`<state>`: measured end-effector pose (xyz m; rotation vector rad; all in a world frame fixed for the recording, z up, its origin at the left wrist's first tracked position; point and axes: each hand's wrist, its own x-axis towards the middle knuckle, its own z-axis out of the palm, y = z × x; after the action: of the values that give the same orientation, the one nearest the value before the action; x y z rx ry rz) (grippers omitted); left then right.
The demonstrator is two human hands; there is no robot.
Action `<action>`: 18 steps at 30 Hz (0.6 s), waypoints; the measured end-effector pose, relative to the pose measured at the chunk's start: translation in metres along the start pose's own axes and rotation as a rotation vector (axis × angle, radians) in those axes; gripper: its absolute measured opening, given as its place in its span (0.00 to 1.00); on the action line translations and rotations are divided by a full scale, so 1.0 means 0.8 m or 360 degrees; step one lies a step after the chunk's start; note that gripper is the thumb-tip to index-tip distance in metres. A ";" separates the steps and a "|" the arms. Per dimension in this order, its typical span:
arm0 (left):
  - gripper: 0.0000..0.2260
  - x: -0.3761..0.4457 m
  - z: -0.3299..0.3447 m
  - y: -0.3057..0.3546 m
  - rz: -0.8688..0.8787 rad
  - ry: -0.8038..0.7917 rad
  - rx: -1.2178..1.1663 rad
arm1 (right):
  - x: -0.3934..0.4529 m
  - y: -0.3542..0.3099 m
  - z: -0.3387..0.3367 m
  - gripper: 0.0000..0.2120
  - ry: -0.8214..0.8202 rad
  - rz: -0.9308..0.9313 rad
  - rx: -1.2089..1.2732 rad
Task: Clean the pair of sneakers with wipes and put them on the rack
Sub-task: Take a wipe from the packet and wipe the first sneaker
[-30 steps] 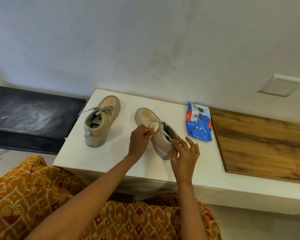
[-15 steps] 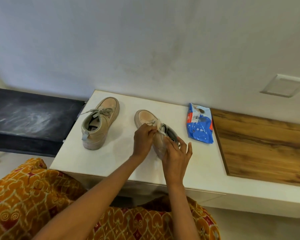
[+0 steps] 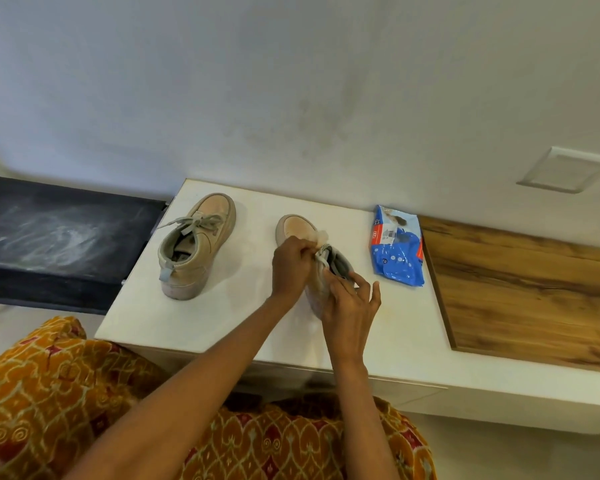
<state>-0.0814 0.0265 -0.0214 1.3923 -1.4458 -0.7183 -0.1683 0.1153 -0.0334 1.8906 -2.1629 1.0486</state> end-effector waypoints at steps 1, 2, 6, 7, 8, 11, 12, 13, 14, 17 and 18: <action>0.06 -0.010 0.000 0.001 -0.0013 0.0032 -0.0028 | 0.001 0.000 -0.001 0.22 -0.0007 -0.0007 0.0009; 0.05 -0.020 0.000 0.001 -0.0031 0.0070 -0.0054 | 0.002 0.000 -0.001 0.21 -0.0006 -0.0022 0.0022; 0.04 -0.065 -0.007 0.007 -0.0035 0.0161 -0.0173 | 0.006 0.005 -0.015 0.15 -0.0014 -0.0109 0.0153; 0.04 -0.074 -0.010 0.009 -0.0008 0.0153 -0.0186 | 0.005 0.007 -0.022 0.13 -0.0028 -0.0138 0.0156; 0.05 -0.080 -0.013 0.010 0.0036 0.0133 -0.0180 | 0.004 0.010 -0.026 0.12 -0.0043 -0.0155 0.0157; 0.05 -0.075 -0.029 0.002 0.0146 0.0076 -0.0084 | -0.003 0.016 -0.035 0.14 -0.0041 -0.0138 0.0089; 0.05 -0.067 -0.036 -0.005 0.0144 0.0081 -0.0037 | -0.006 0.016 -0.034 0.14 -0.0017 -0.0137 0.0046; 0.06 -0.058 -0.044 -0.013 0.0127 0.0087 0.0021 | -0.009 0.013 -0.033 0.17 -0.0002 -0.0119 -0.0005; 0.06 -0.048 -0.050 -0.020 0.0106 0.0079 0.0088 | -0.011 0.010 -0.032 0.19 0.0012 -0.0110 -0.0040; 0.08 -0.018 -0.063 -0.033 0.0140 -0.0032 0.0369 | -0.011 -0.005 -0.028 0.17 0.0046 -0.0135 -0.0095; 0.09 -0.009 -0.065 -0.036 0.0163 -0.0056 0.0455 | -0.011 -0.008 -0.025 0.15 0.0050 -0.0147 -0.0109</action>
<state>-0.0236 0.0393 -0.0306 1.5127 -1.6843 -0.4863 -0.1675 0.1335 -0.0197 1.9106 -2.0459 0.9685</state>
